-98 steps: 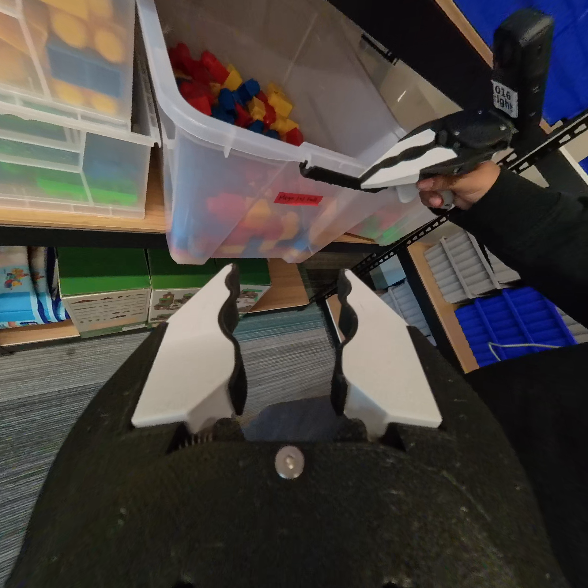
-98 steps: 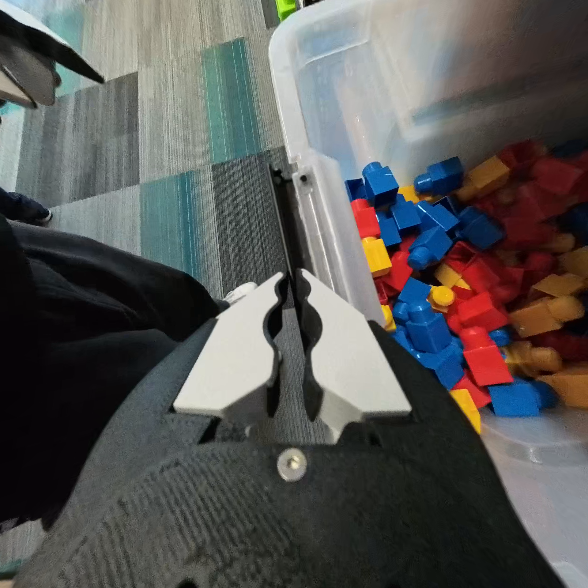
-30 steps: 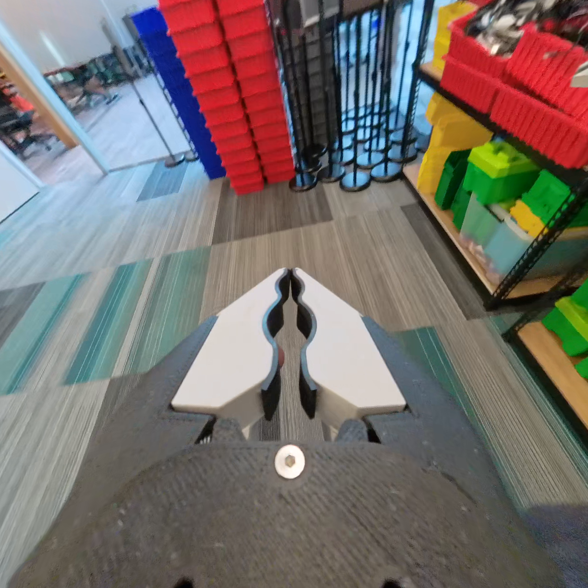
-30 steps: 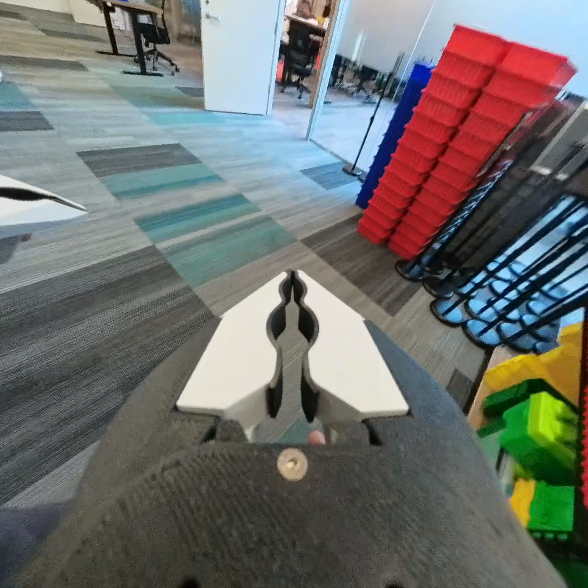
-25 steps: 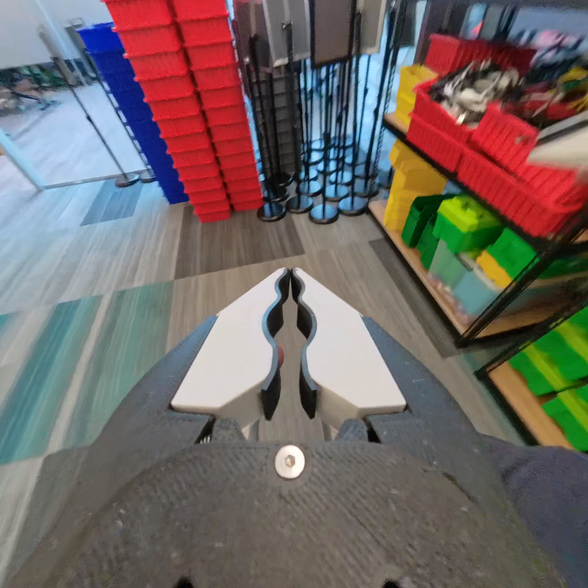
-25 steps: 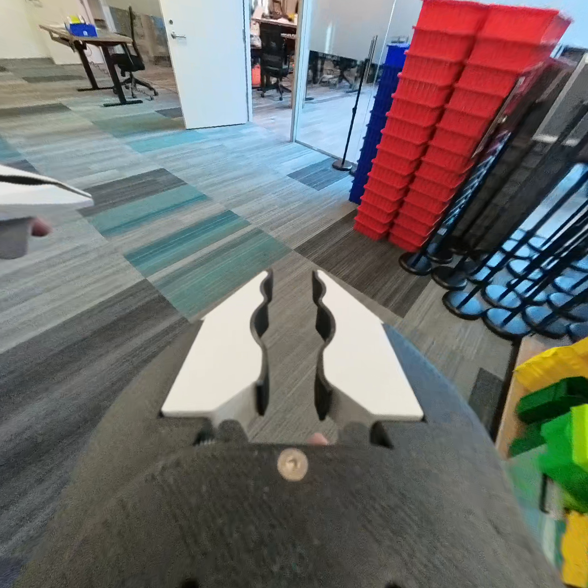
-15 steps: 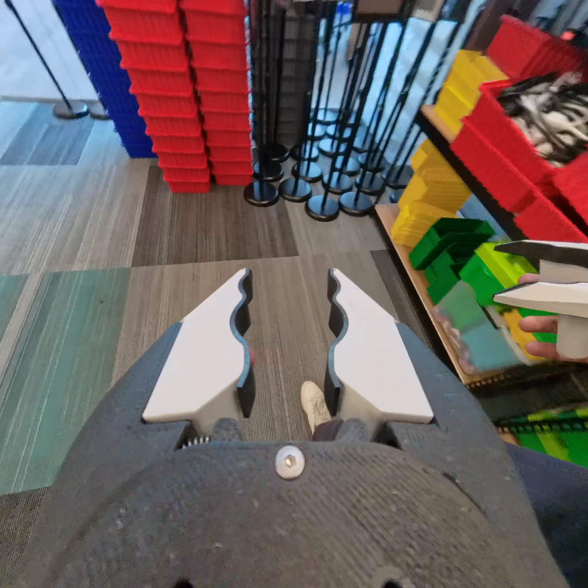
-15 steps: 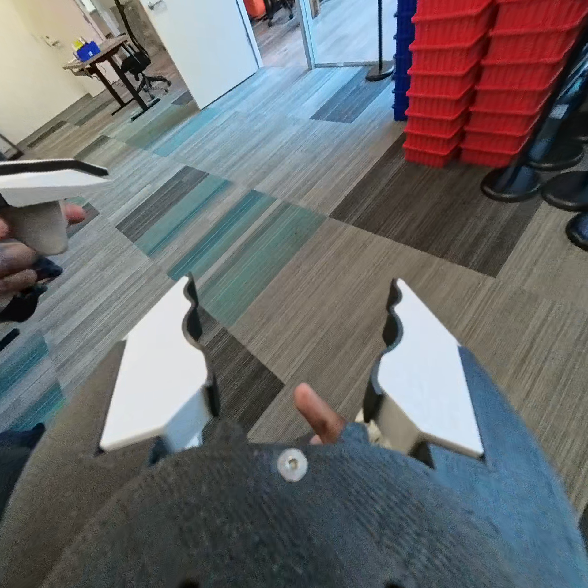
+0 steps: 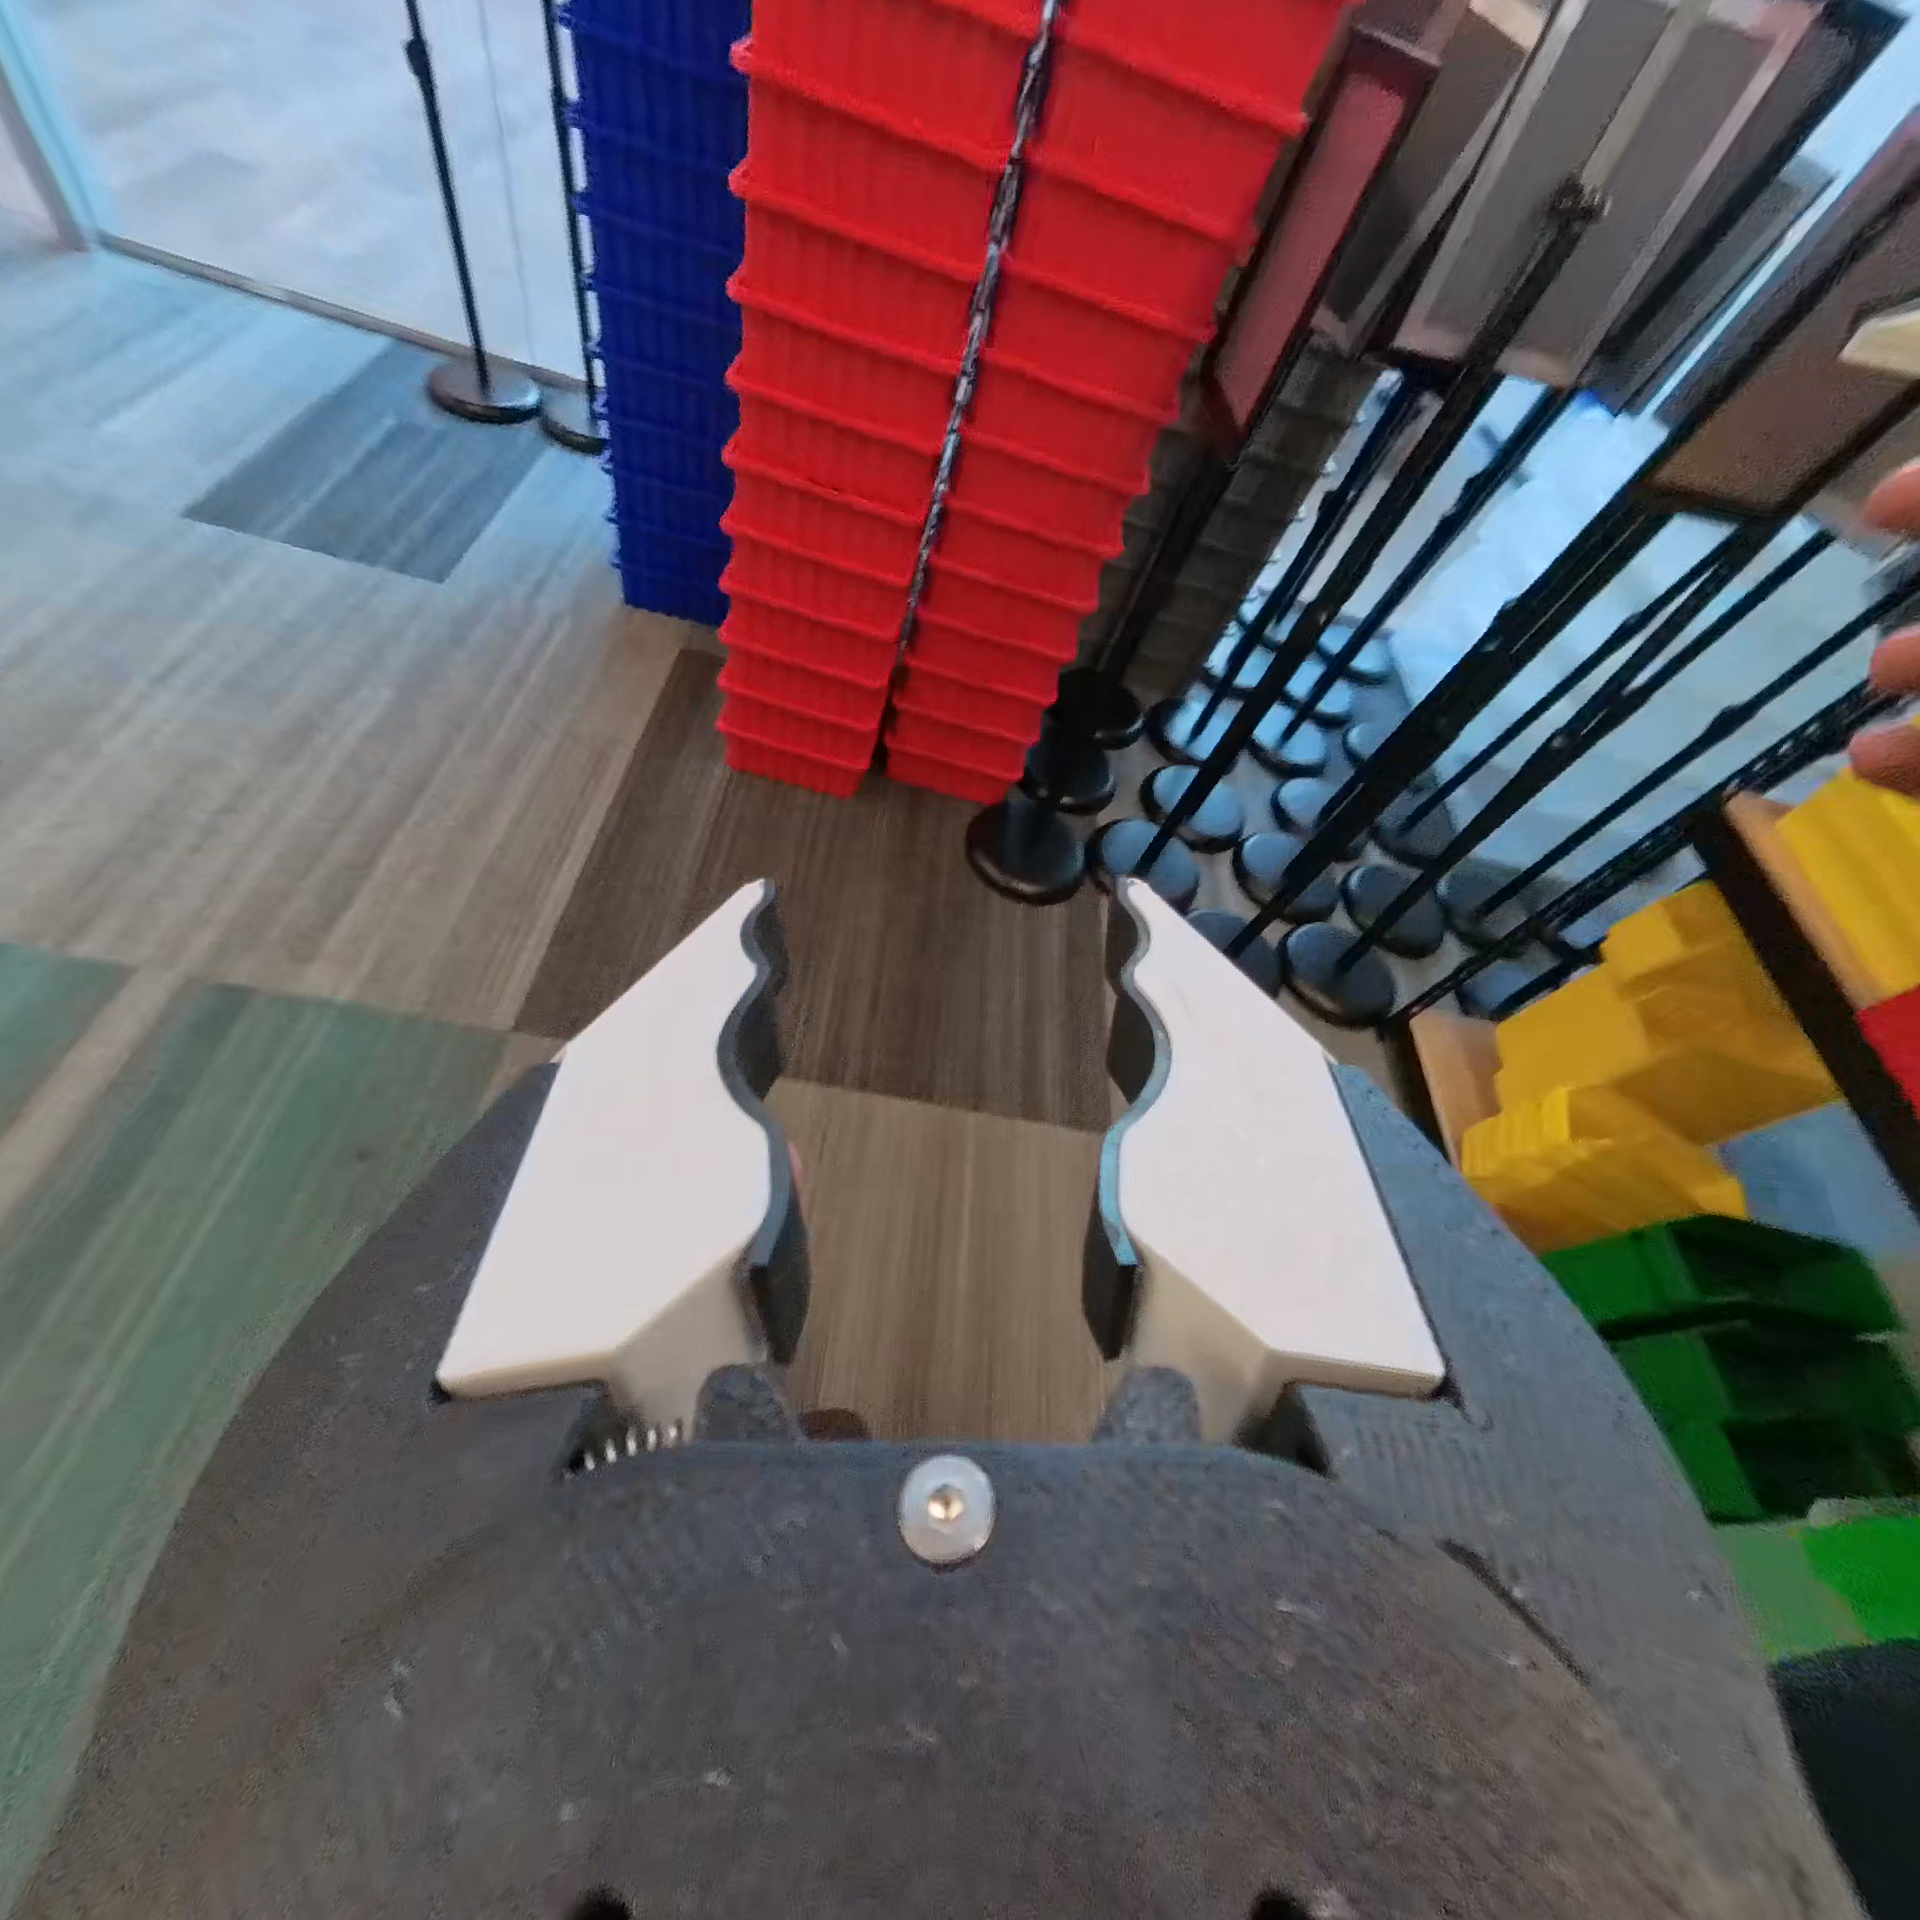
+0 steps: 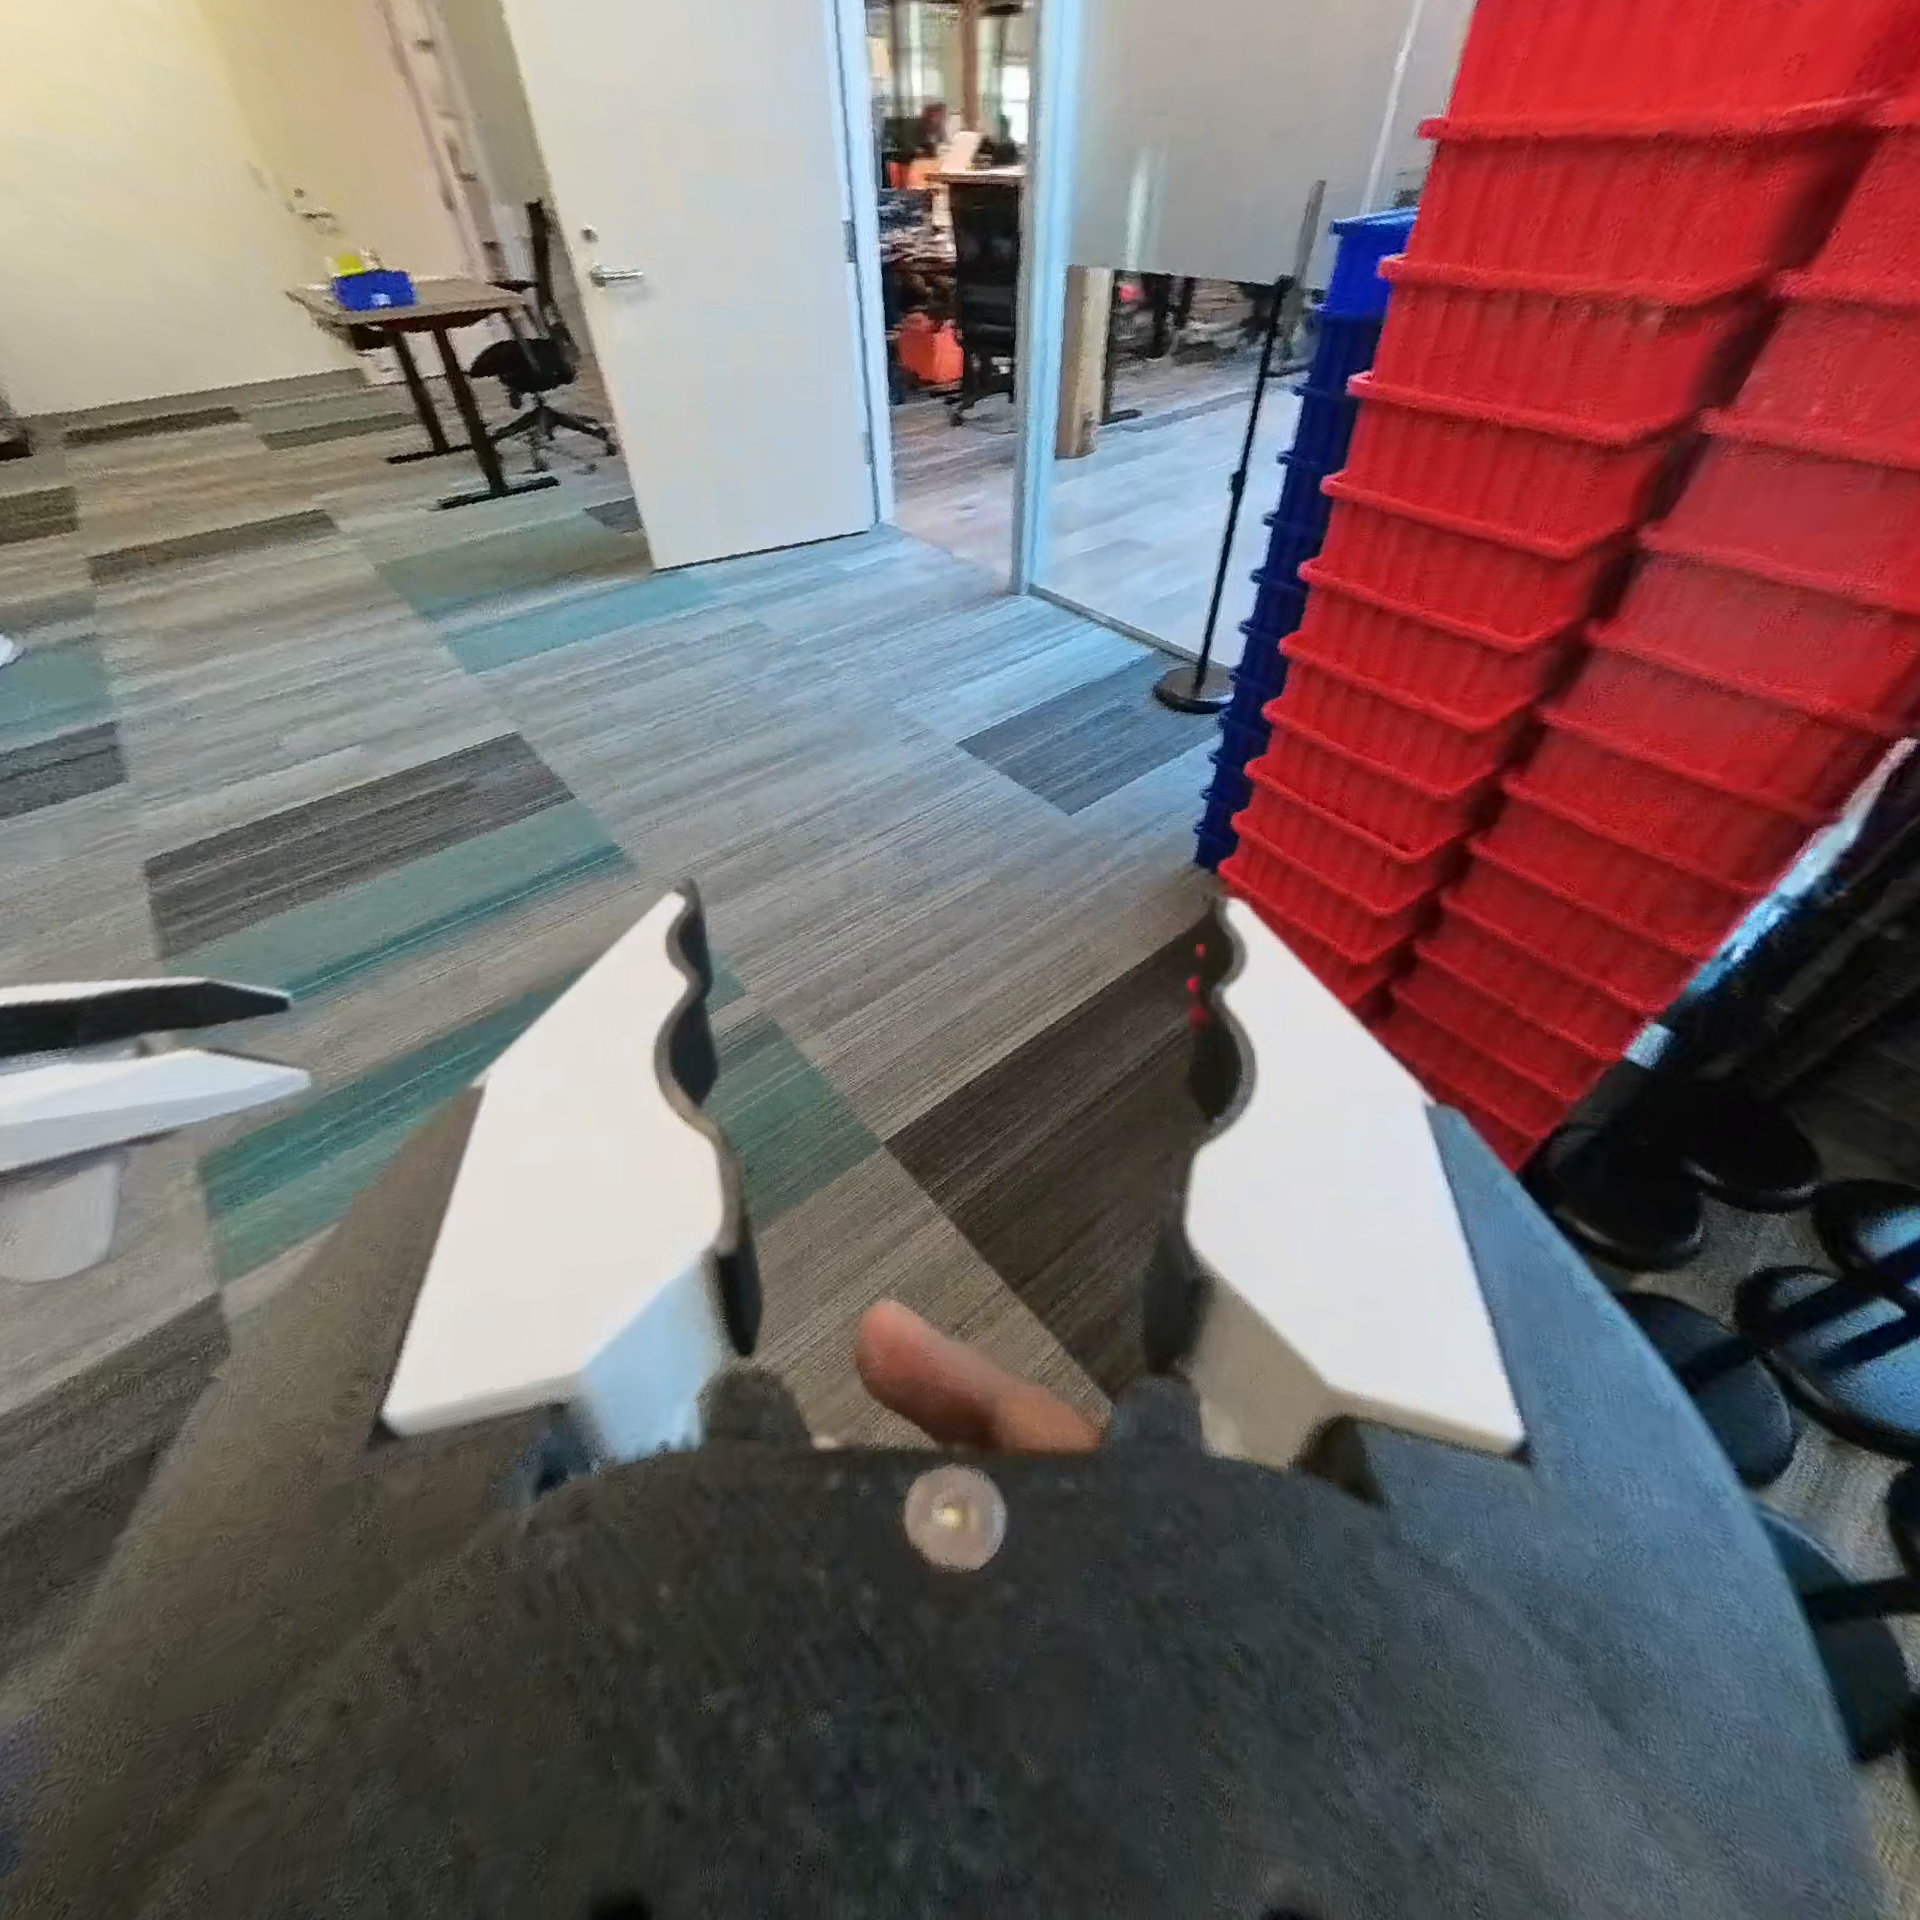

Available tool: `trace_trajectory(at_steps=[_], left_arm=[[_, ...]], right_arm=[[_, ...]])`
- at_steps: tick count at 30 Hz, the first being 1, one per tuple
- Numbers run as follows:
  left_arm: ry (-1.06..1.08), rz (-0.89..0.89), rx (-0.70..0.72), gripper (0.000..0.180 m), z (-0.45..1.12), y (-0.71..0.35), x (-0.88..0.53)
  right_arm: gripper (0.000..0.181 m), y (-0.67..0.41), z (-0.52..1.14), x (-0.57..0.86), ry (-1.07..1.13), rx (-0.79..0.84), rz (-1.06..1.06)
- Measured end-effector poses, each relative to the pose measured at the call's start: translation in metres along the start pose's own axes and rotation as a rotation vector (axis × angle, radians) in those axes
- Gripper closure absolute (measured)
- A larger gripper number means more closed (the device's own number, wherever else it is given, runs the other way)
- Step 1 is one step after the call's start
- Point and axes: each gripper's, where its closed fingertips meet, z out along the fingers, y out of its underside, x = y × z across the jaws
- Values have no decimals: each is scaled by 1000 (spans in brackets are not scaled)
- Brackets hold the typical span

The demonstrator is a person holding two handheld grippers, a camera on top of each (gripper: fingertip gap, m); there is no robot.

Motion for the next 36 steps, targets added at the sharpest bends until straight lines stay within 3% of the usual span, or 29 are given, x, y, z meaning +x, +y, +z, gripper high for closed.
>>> trace_trajectory(at_steps=[5, 14, 20, 24, 27, 30, 33, 36], left_arm=[[146, 53, -51, 121, 144, -85, -39], [336, 264, -77, 118, 370, -217, -25], [380, 141, -154, 116, 528, -203, 34], [473, 31, -233, 113, 621, -216, 114], [570, 153, -269, 111, 670, -225, 173], [608, 247, -293, 114, 708, -230, 207], [672, 279, -330, 115, 739, -231, 227], [720, 288, -378, 116, 772, -232, 238]], right_arm=[[92, -4, 81, 91, 191, -48, 202], [104, -70, 160, 343, 547, 72, 240], [106, -119, 239, 543, 662, 109, 56], [99, -106, 322, 652, 587, -35, 139], [109, -83, 374, 691, 485, -157, 199], [153, -62, 393, 711, 443, -262, 194], [164, -62, 383, 733, 501, -247, 203], [167, -63, 366, 755, 524, -73, 481]])
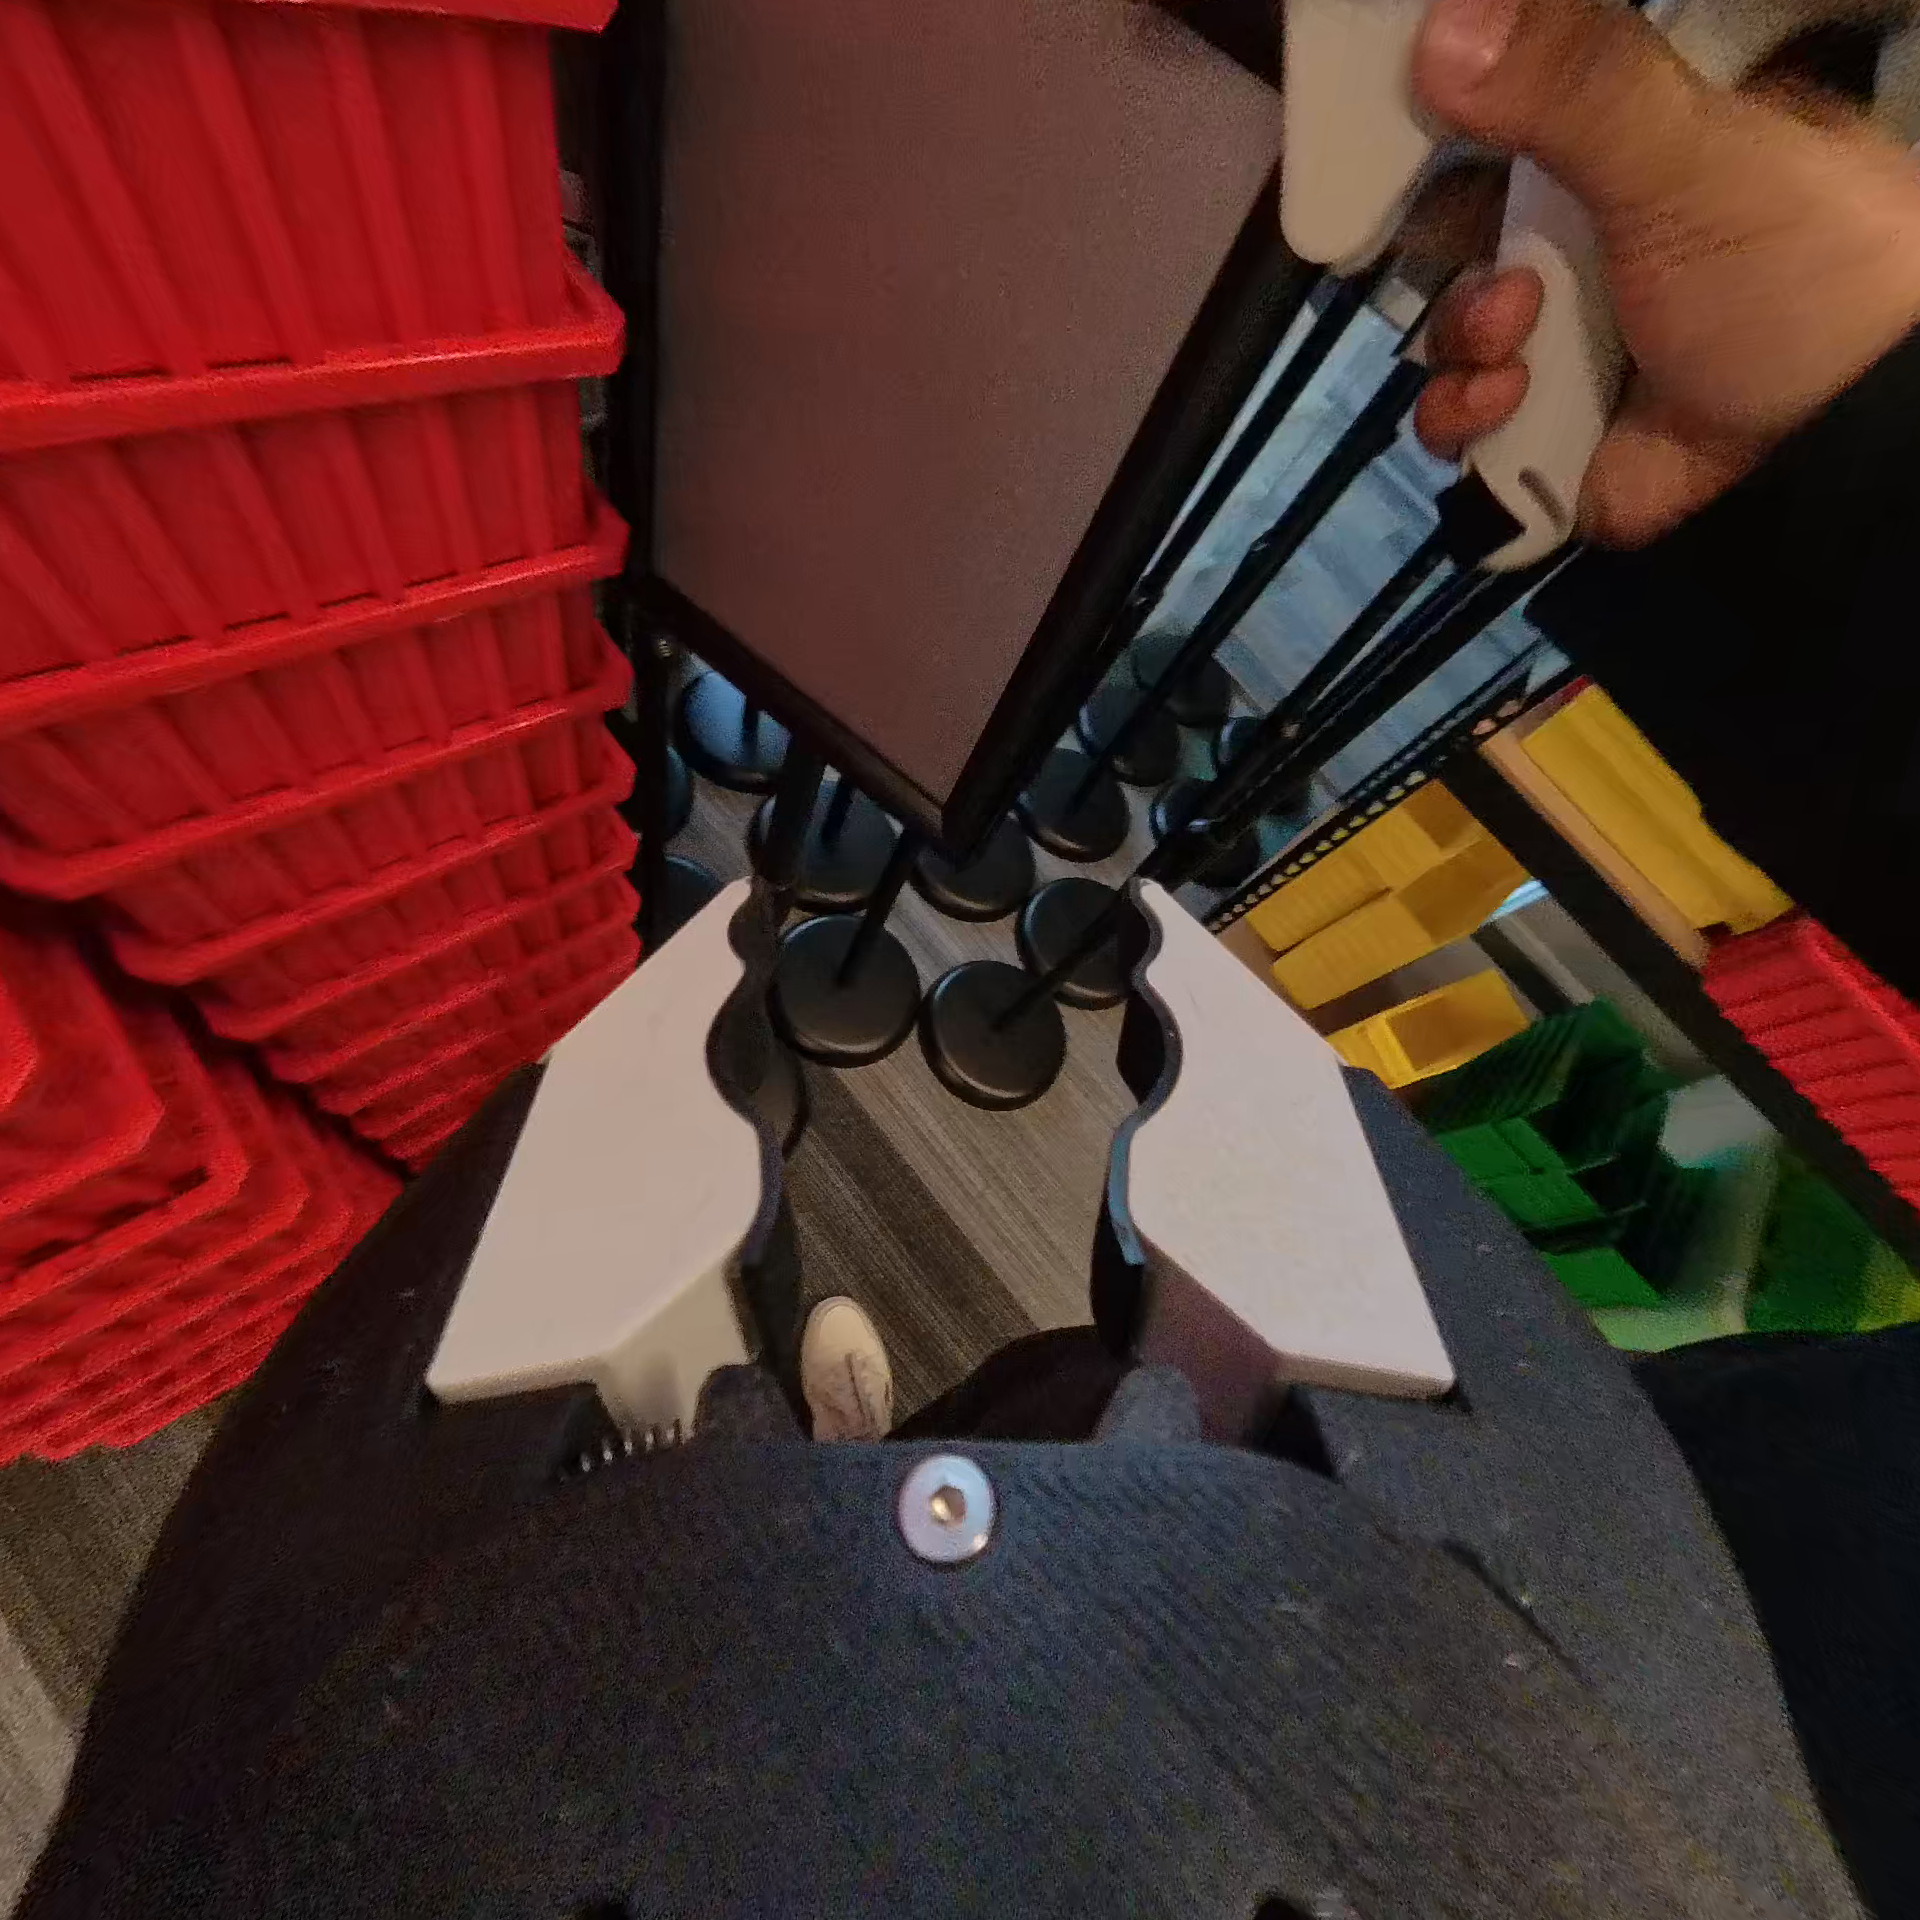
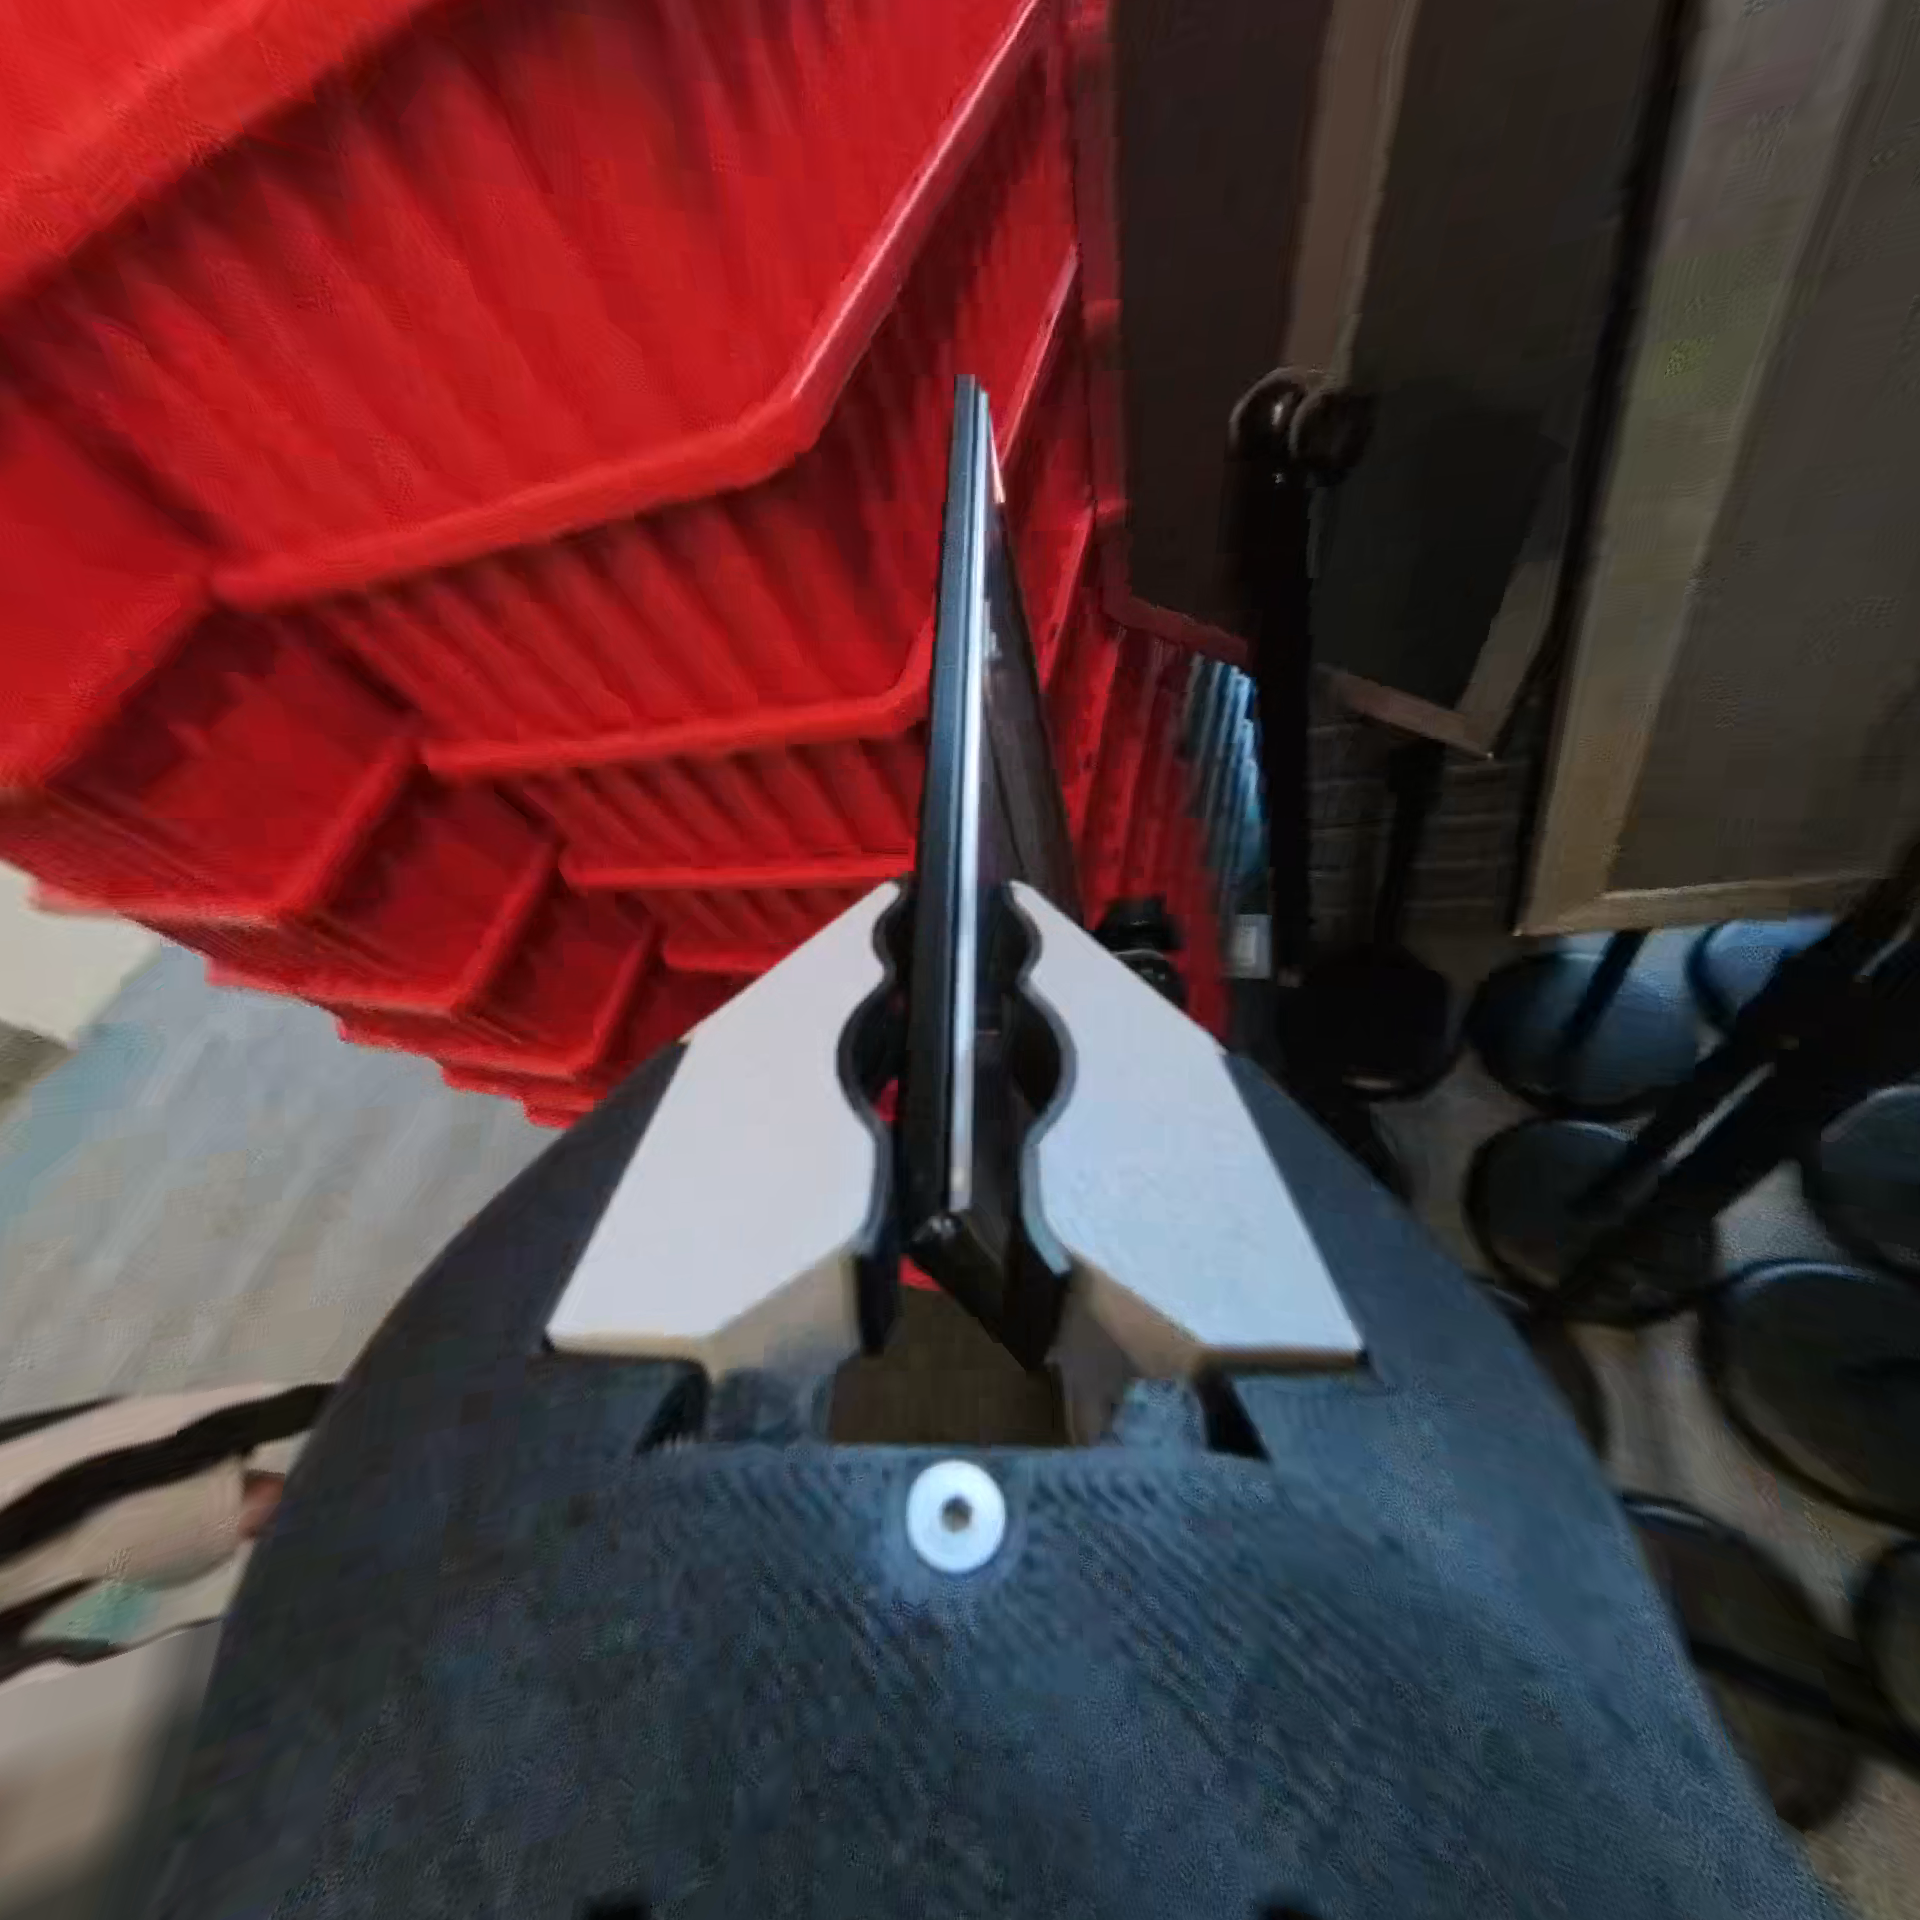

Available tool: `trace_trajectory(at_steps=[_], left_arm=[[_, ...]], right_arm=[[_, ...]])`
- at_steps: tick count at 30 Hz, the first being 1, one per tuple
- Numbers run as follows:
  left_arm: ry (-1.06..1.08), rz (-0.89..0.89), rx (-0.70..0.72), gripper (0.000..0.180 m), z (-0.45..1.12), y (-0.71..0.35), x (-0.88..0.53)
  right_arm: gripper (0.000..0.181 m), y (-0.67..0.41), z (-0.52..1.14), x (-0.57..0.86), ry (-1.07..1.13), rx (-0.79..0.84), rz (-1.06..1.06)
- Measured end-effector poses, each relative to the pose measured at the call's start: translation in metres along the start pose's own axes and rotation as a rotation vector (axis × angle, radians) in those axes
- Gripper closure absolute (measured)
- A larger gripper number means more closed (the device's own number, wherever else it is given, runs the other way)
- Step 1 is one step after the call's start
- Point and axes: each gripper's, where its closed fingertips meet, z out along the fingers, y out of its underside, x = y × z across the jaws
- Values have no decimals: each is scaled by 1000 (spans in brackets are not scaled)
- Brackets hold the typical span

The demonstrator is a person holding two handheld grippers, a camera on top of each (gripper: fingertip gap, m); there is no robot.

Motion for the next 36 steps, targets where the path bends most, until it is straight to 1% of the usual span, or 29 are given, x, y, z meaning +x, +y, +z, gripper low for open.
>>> trace_trajectory(at_steps=[1, 3, 5, 9, 11, 13, 18, 22, 23, 26, 29, 31, 33, 35, 36], left_arm=[[29, -12, 2, 116, 6, -7, -2], [69, -21, 2, 117, 17, -18, -5], [91, 5, -19, 117, 24, -23, -9], [106, 62, -48, 118, 27, -23, -22], [121, 34, -68, 118, 29, -18, -29], [143, -14, -81, 117, 33, -13, -34], [222, -87, -96, 115, 44, -10, -32], [252, -76, -55, 107, 47, -19, -29], [258, -76, -32, 104, 47, -24, -29], [259, -84, 17, 98, 47, -39, -35], [237, -68, 32, 92, 50, -50, -42], [225, -54, 22, 87, 56, -52, -46], [217, -49, 0, 86, 65, -46, -49], [215, -88, -69, 81, 81, -20, -54], [233, -142, -127, 76, 91, -1, -54]], right_arm=[[167, -4, -2, 10, -9, 29, 82], [168, -11, -5, 27, 0, 55, 141], [168, -11, -11, 34, 7, 41, 184], [169, 4, -43, 29, 62, 24, 201], [169, 11, -61, 20, 67, 36, 182], [169, 20, -75, 8, 54, 12, 184], [168, 41, -88, -40, -12, -87, 193], [167, 56, -89, -76, -102, -149, 145], [167, 56, -89, -82, -135, -134, 172], [165, 56, -90, -73, -142, -93, 261], [163, 54, -94, -40, -134, -23, 391], [160, 50, -100, -16, -154, 35, 477], [160, 48, -104, -9, -217, 41, 538], [159, 51, -103, -18, -245, 25, 530], [160, 51, -100, -22, -241, 23, 514]])
